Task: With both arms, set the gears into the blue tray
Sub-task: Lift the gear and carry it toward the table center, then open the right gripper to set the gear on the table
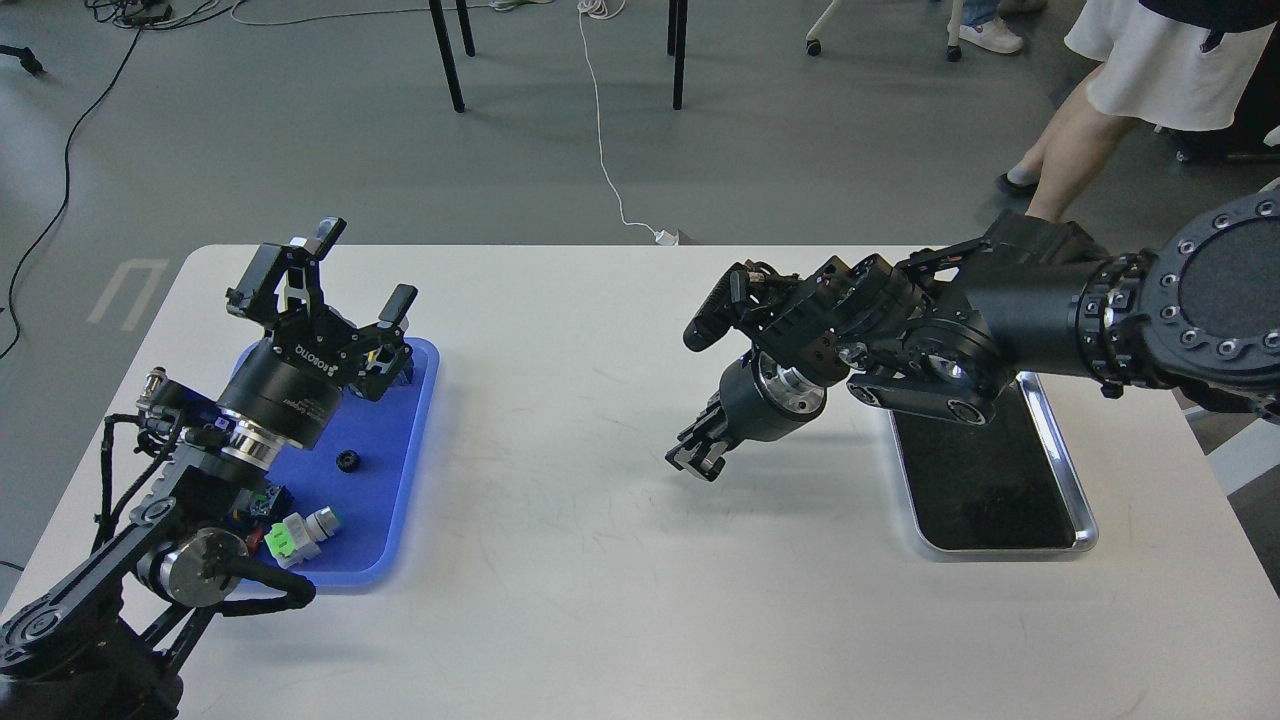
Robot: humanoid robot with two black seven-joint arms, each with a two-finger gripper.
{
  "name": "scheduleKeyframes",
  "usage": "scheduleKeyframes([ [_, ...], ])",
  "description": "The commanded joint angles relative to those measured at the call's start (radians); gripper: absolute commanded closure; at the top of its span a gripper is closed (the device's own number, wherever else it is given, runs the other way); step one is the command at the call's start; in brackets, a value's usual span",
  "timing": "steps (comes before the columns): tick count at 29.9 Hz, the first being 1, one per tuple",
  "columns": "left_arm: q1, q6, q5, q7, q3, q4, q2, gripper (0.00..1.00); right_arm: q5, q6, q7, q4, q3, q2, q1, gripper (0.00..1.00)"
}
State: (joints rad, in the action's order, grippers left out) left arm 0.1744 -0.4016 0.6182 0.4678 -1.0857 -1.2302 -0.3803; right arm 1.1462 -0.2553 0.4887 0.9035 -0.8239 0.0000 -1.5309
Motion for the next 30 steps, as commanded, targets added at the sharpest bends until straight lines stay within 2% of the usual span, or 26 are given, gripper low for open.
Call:
scheduleKeyframes([
  [1,-0.003,0.0,0.0,0.002,-0.002,-0.002,0.0,0.02,0.0,0.001,0.0,0.0,-0.001,0.0,0.017,0.84],
  [10,-0.004,0.0,0.0,0.0,-0.002,-0.002,0.0,0.02,-0.074,0.068,0.0,-0.04,-0.003,0.0,0.084,0.81],
  [19,-0.015,0.0,0.0,0.0,-0.003,-0.002,0.001,0.02,-0.075,0.08,0.0,-0.077,-0.001,0.0,0.117,0.78],
  [21,-0.016,0.0,0.0,0.0,-0.003,-0.002,0.001,0.02,-0.083,0.085,0.0,-0.078,0.0,0.0,0.12,0.73],
  [26,-0.018,0.0,0.0,0.0,-0.013,-0.005,0.0,0.02,-0.118,0.087,0.0,-0.077,0.0,0.0,0.12,0.5],
  [30,-0.021,0.0,0.002,0.0,-0.014,-0.012,0.0,0.02,-0.128,0.097,0.0,-0.078,-0.001,0.0,0.118,0.38],
])
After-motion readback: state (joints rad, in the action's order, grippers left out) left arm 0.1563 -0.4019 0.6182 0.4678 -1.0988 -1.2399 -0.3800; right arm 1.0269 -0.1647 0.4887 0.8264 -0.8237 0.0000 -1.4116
